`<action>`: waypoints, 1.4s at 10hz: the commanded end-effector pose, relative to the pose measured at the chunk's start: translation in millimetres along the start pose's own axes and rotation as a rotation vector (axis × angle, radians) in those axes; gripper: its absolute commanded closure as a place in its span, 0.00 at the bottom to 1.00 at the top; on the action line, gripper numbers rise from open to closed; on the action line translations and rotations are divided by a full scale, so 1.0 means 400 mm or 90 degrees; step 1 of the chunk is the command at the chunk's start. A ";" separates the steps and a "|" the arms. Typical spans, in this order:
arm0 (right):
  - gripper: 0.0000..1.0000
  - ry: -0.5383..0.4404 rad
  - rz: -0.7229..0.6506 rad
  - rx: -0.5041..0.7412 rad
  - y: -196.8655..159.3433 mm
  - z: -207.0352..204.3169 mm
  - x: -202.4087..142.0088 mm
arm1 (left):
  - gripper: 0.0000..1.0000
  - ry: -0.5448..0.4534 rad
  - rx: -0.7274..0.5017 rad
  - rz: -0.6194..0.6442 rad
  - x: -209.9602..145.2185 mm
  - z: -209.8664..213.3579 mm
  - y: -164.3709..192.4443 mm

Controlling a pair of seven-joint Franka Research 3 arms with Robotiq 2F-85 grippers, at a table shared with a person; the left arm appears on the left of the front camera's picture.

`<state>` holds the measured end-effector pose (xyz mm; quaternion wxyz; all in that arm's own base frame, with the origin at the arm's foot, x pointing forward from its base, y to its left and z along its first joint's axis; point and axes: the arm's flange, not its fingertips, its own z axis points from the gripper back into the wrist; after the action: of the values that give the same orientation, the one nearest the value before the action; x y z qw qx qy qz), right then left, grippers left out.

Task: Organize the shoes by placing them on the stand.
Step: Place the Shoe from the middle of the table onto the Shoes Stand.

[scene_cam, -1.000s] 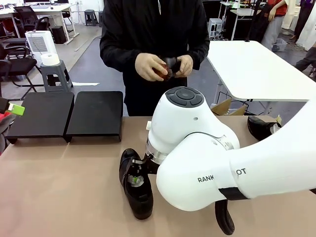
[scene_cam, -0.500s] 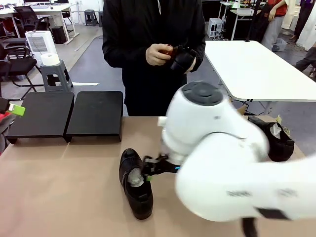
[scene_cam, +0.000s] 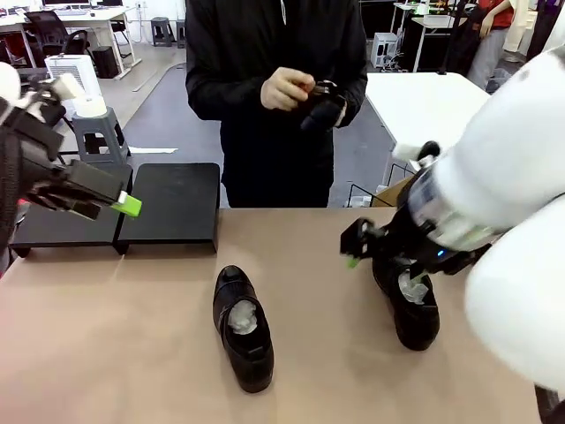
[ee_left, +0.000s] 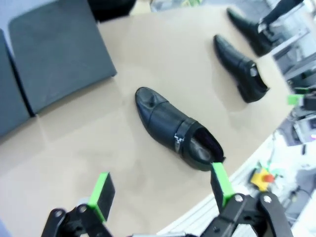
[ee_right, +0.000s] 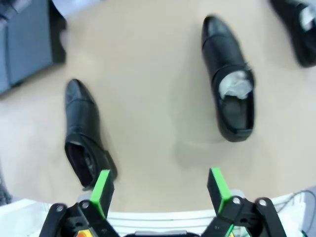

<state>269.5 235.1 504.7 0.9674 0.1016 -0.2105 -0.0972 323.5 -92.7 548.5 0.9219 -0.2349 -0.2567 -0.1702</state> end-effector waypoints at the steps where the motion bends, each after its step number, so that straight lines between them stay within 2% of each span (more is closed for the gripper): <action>1: 0.00 0.015 0.027 -0.018 0.022 -0.039 -0.025 | 0.00 -0.024 -0.003 -0.028 -0.005 0.051 0.116; 2: 0.00 0.015 0.027 -0.018 0.022 -0.039 -0.025 | 0.00 -0.024 -0.003 -0.028 -0.005 0.051 0.116; 3: 0.00 0.015 0.027 -0.018 0.022 -0.039 -0.025 | 0.00 -0.009 0.002 -0.005 0.000 0.018 0.037; 4: 0.00 0.015 0.027 -0.018 0.022 -0.039 -0.025 | 0.00 0.023 0.045 0.001 -0.030 -0.040 -0.022; 5: 0.00 0.015 0.027 -0.018 0.022 -0.039 -0.025 | 0.00 0.024 0.058 0.028 -0.036 -0.108 -0.095; 6: 0.00 0.015 0.027 -0.018 0.022 -0.039 -0.025 | 0.00 0.005 0.104 0.064 -0.030 -0.174 -0.158; 7: 0.00 0.015 0.027 -0.018 0.022 -0.039 -0.025 | 0.00 0.032 0.114 0.104 -0.026 -0.231 -0.214; 9: 0.00 0.015 0.027 -0.018 0.022 -0.039 -0.025 | 0.00 0.077 0.181 0.171 -0.036 -0.332 -0.254; 11: 0.00 0.015 0.027 -0.018 0.022 -0.039 -0.025 | 0.00 0.109 0.218 0.181 -0.054 -0.431 -0.280; 14: 0.00 0.015 0.027 -0.018 0.022 -0.039 -0.025 | 0.00 0.123 0.231 0.192 -0.051 -0.483 -0.368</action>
<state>265.4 249.5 487.7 0.9722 0.0757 -0.2048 -0.0842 317.2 -296.5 434.7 0.9832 -0.0924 -0.1563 -0.0159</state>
